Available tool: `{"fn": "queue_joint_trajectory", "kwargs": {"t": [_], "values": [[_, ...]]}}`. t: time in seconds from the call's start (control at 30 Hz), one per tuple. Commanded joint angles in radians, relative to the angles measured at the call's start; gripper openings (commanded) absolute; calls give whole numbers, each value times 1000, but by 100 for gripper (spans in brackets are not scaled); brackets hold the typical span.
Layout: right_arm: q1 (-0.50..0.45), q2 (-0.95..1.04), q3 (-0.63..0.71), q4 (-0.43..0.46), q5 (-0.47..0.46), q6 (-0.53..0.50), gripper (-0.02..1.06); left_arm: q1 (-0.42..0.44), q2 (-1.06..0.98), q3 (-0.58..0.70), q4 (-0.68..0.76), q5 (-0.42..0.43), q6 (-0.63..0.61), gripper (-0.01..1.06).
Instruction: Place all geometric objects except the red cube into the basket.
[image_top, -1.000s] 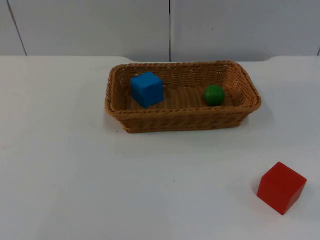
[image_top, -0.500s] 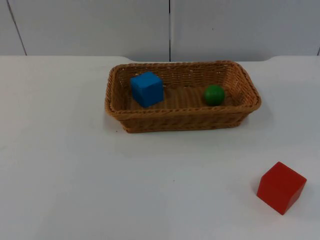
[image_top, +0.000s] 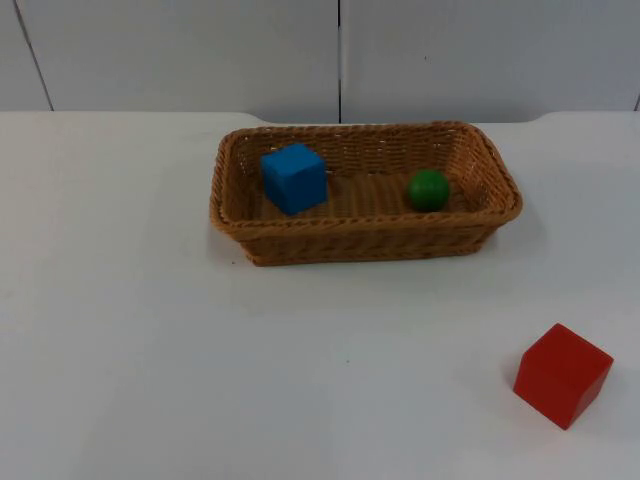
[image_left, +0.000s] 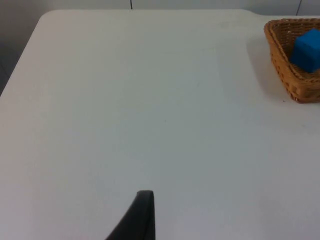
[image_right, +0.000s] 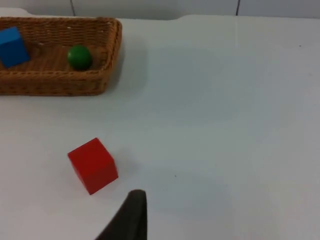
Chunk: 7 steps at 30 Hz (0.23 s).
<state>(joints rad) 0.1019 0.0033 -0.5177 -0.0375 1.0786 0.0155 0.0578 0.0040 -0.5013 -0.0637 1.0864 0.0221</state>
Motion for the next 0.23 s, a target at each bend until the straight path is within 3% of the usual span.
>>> {"fn": "queue_joint_trajectory", "kwargs": {"t": [0.0, 0.2], "values": [[-16, -3, 1, -1, -2, 1, 105, 2, -4, 6, 3, -13, -7, 105], [-68, -3, 1, 2, -2, -1, 105, 2, -4, 6, 3, -13, -7, 105]]}}
